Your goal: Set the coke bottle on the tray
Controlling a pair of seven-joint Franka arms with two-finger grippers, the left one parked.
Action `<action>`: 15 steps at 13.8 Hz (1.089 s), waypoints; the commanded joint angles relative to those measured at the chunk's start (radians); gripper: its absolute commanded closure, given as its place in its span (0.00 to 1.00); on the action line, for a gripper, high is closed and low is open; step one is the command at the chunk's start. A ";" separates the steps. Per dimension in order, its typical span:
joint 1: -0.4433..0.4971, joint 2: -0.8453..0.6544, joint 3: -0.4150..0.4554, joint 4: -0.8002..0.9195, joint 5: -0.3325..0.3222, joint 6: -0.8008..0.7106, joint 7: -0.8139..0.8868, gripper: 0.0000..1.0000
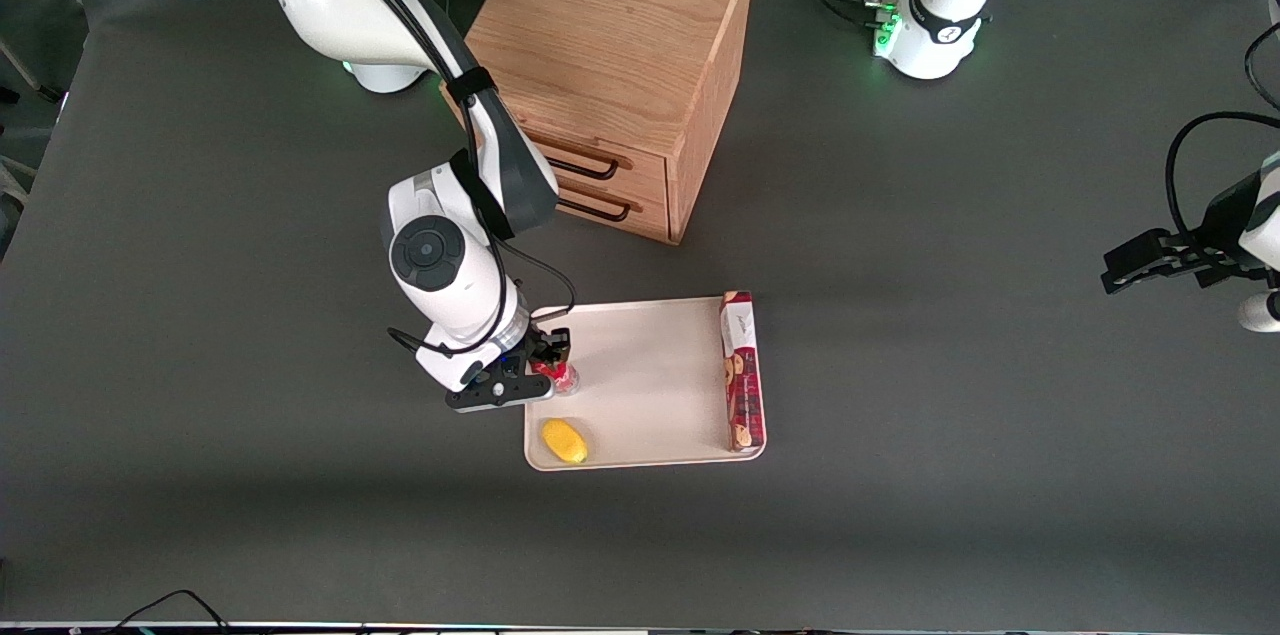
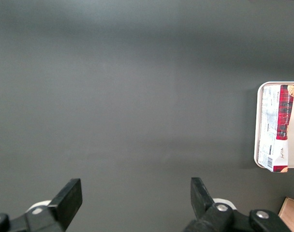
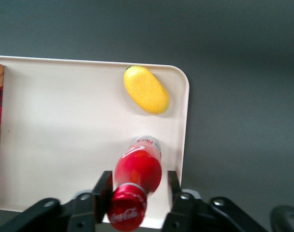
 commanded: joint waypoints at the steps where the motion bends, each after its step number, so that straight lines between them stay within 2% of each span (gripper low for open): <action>1: 0.001 0.017 -0.008 0.026 0.022 0.001 0.011 0.00; 6: 0.003 0.007 -0.011 0.036 0.019 -0.004 0.007 0.00; 8: -0.008 -0.051 -0.015 0.043 0.012 -0.077 -0.005 0.00; 11: -0.061 -0.234 -0.022 -0.011 0.001 -0.304 -0.012 0.00; 12: -0.072 -0.332 -0.023 -0.082 -0.016 -0.318 -0.010 0.00; 14: -0.118 -0.533 -0.011 -0.277 -0.130 -0.317 -0.012 0.00; 15: -0.176 -0.604 0.020 -0.346 -0.148 -0.320 -0.010 0.00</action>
